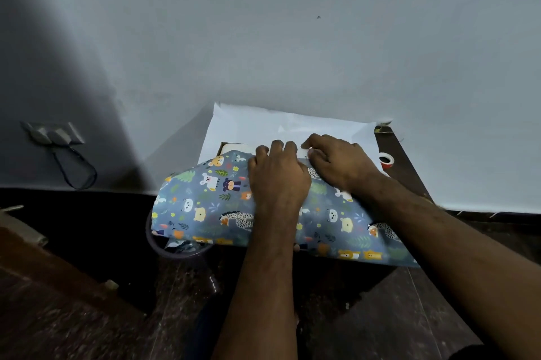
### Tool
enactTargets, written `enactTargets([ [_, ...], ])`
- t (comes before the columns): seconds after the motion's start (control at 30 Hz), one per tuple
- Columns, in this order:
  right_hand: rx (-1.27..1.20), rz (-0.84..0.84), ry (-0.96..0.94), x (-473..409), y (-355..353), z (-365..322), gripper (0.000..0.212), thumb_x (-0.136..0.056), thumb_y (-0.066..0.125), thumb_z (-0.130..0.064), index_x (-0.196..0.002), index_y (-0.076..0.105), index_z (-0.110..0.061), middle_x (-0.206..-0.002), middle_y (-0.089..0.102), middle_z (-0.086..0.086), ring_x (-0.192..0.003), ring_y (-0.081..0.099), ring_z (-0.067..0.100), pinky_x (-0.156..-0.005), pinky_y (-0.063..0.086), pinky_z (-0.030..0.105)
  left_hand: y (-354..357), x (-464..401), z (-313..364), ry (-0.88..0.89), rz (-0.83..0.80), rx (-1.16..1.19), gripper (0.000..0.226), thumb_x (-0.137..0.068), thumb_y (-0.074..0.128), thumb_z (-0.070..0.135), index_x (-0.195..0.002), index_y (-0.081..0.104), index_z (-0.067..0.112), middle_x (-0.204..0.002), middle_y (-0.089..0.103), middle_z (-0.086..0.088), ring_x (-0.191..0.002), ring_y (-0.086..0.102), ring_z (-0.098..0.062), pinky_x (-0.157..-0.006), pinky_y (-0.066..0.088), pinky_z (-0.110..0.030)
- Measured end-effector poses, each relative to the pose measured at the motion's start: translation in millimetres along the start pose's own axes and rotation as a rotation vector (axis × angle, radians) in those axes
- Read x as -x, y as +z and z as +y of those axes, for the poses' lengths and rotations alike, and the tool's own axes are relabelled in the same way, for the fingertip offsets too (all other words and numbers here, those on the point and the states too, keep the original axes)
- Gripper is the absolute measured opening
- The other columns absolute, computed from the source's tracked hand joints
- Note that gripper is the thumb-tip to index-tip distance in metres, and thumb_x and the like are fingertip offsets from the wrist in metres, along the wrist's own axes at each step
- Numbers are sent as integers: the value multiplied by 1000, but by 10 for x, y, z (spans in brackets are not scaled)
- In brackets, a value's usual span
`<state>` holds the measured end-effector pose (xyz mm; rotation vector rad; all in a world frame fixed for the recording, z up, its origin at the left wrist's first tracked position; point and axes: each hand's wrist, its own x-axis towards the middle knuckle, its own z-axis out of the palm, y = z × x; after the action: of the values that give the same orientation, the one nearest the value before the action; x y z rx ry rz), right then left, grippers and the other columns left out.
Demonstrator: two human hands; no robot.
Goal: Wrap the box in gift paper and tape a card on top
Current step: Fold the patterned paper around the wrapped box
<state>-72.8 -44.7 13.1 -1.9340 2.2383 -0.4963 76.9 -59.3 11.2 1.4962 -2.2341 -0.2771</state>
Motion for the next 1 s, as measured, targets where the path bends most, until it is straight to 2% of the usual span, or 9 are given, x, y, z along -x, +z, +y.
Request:
enactTargets([
  [0.07,-16,-22,84,-190,-3,5,25,-101,40,-36,-103,63,-26,-101,69,1,-96,62,29,-81,49,37,-27,-84,-21,6,-35,-16,31,-101,49,32,-130,56,24,-135,54,1,-128,42,-27,-101,34,-41],
  [0.13,-30,-40,156,-466,47,24,31,-98,43,-37,-95,69,-21,-99,70,4,-94,63,30,-80,52,36,-26,-156,-91,6,-66,13,30,-100,56,42,-126,56,28,-134,52,3,-128,40,-26,-99,33,-40],
  [0.2,-47,8,151,-733,128,42,26,-97,50,-32,-103,72,-19,-110,70,7,-101,63,29,-85,53,36,-40,-205,-174,-6,-80,72,34,-96,60,51,-124,57,32,-135,52,6,-128,39,-24,-98,31,-39],
  [0.3,72,84,103,-1113,259,71,34,-98,55,-25,-129,58,-12,-128,58,13,-117,55,33,-95,49,42,-31,-248,-218,-10,-108,95,47,-95,59,58,-136,56,34,-144,49,8,-132,37,-21,-103,29,-39],
  [0.43,170,17,231,-1486,397,147,53,-99,55,-45,-138,45,-11,-136,55,13,-129,45,36,-103,35,44,-3,-264,-209,0,-150,102,54,-99,50,57,-147,49,32,-155,44,8,-148,28,-18,-121,18,-43],
  [0.53,161,-9,227,-1651,394,216,42,-98,58,-46,-129,57,-19,-126,64,6,-127,49,30,-104,28,42,3,-321,-244,15,-192,114,53,-100,49,57,-147,48,32,-156,44,8,-150,27,-17,-126,12,-46],
  [0.67,257,141,67,-1674,285,195,20,-99,60,-33,-111,69,-21,-107,71,1,-112,57,27,-99,27,40,-37,-318,-259,27,-236,102,51,-100,48,58,-146,49,34,-155,45,8,-149,30,-16,-128,6,-46],
  [0.8,295,276,9,-1659,216,152,19,-100,54,-29,-103,71,-21,-96,71,2,-105,55,25,-94,25,38,-62,-268,-168,55,-294,93,50,-98,51,58,-142,51,34,-149,49,8,-143,36,-16,-127,3,-46],
  [1.0,308,398,47,-1585,275,170,24,-101,49,-25,-103,73,-18,-93,73,3,-102,55,27,-94,29,40,-83,-236,-104,67,-286,138,48,-99,53,56,-141,54,32,-145,52,7,-141,38,-17,-127,8,-44],
])
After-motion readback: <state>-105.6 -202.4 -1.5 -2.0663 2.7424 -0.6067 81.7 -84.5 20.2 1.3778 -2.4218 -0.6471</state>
